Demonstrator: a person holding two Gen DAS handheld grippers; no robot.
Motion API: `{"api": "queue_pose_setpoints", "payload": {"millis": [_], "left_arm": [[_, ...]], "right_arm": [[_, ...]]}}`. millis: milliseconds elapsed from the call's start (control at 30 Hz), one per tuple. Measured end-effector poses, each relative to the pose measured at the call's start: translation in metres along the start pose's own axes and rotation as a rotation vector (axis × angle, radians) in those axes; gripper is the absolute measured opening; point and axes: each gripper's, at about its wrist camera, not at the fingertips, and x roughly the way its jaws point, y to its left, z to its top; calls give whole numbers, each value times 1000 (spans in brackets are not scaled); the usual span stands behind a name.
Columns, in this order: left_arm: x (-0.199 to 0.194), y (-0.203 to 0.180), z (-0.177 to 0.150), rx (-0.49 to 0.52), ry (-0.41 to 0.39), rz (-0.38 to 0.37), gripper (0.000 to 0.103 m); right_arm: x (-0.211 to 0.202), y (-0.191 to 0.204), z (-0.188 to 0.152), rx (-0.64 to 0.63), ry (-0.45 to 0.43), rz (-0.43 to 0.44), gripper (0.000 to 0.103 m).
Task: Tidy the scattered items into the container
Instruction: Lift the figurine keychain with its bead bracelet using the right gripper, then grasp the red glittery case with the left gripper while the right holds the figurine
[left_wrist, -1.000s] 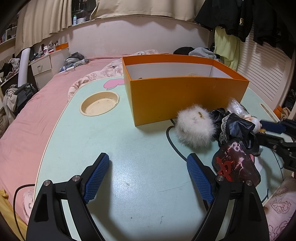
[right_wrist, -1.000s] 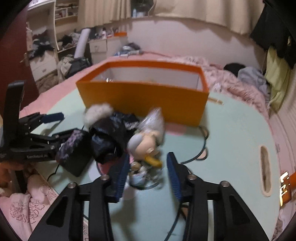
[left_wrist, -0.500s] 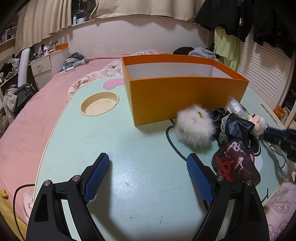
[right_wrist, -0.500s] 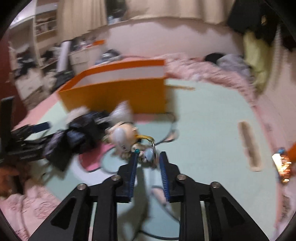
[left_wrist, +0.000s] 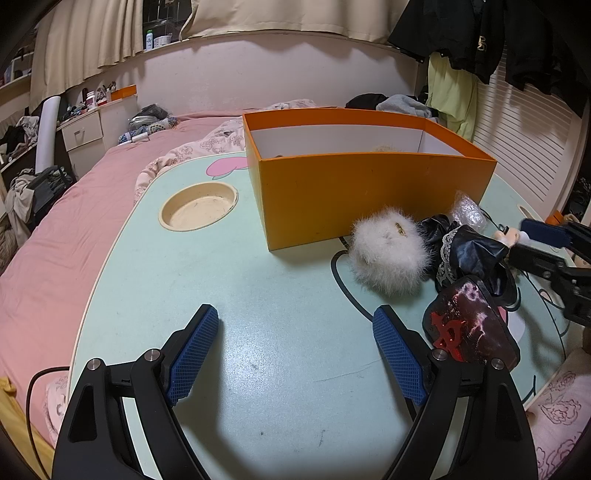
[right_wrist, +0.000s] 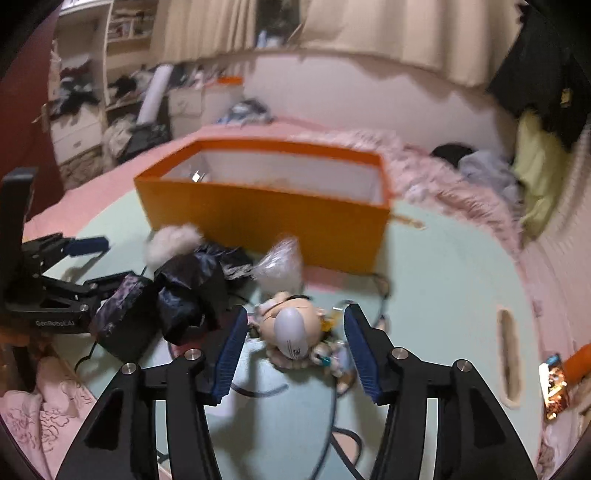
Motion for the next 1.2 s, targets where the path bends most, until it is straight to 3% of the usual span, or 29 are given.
{"api": "queue_pose_setpoints", "payload": {"millis": [67,133,400,567,733,900,1000,1200], "left_arm": [[0,0,0,0,0,0,86],[0,0,0,0,0,0,86],[0,0,-1,-1,-1,0,86],[0,0,-1,-1,-1,0,86],[0,2,0,-7,-4,-20,86],[-15,10,2,-49,-22,-69,86],[-32,4,0,-44,-45,-103,86],[-44,-42,3,61,-50,-203,86]], "right_arm": [[10,-2,1,4,36,32,50],[6,-8,1,33,14,32,50],[-44,-61,1,328,-222,148,50],[-73,-70,-4,347,-301,125,50],[-65,-50,-18,289,-163,220,50],[-40,-9,-29,131,19,125,50],[-29,-3,-31,117,68,88,50],[-25,-6,-40,130,73,90,50]]}}
